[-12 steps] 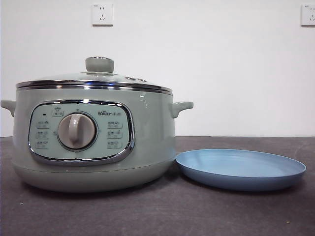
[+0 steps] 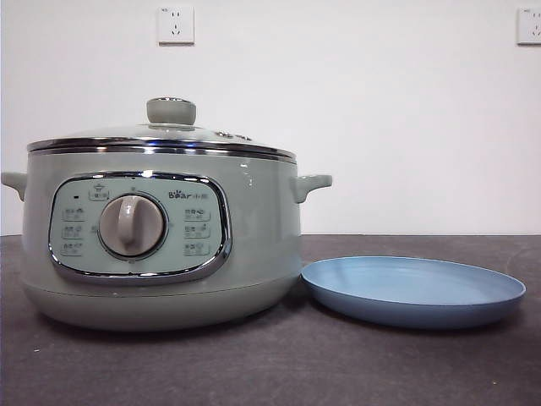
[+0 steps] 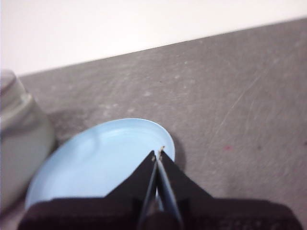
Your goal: Take the pumpkin out from the steamer,put the pumpkin in the blue plate,close the lid
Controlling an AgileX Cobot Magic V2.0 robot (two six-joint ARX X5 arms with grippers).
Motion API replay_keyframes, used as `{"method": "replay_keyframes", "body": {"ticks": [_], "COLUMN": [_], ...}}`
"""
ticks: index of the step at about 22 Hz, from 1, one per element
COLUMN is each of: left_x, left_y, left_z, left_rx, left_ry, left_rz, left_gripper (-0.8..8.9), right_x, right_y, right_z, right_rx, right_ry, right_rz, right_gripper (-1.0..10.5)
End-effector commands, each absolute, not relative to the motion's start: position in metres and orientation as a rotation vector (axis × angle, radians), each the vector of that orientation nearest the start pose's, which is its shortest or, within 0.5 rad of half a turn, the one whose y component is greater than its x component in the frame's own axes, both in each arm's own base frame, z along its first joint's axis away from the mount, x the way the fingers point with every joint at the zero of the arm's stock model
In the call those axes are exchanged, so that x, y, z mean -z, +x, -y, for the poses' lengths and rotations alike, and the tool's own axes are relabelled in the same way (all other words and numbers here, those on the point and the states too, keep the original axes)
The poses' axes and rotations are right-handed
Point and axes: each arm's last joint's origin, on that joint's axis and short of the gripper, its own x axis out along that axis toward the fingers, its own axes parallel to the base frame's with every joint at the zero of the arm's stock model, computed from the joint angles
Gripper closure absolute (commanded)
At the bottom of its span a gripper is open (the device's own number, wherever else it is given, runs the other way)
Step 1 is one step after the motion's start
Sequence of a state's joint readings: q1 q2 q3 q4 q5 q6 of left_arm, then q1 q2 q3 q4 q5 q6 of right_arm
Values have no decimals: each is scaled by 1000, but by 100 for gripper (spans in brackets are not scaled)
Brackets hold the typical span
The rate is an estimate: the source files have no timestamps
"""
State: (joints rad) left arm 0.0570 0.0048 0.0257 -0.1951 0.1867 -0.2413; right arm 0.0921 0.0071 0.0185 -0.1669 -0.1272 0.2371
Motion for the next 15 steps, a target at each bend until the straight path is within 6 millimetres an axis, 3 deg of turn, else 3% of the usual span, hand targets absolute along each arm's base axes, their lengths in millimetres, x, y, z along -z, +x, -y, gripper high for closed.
{"method": "replay_keyframes", "body": {"ticks": [1, 8, 15], "left_x": [-150, -155, -178], "left_y": [95, 94, 90], "left_z": [1, 1, 1], "left_rx": [130, 127, 126], "left_ry": [-321, -380, -440], "left_rz": [-204, -187, -131], "left_gripper": [816, 822, 821], "right_x": [-149, -153, -172], "right_y": [95, 93, 90], "right_z": [-13, -14, -14], "right_rx": [-184, -228, -216], "right_ry": [410, 460, 461], "right_rz": [-215, -242, -286], "right_gripper": [963, 963, 963]}}
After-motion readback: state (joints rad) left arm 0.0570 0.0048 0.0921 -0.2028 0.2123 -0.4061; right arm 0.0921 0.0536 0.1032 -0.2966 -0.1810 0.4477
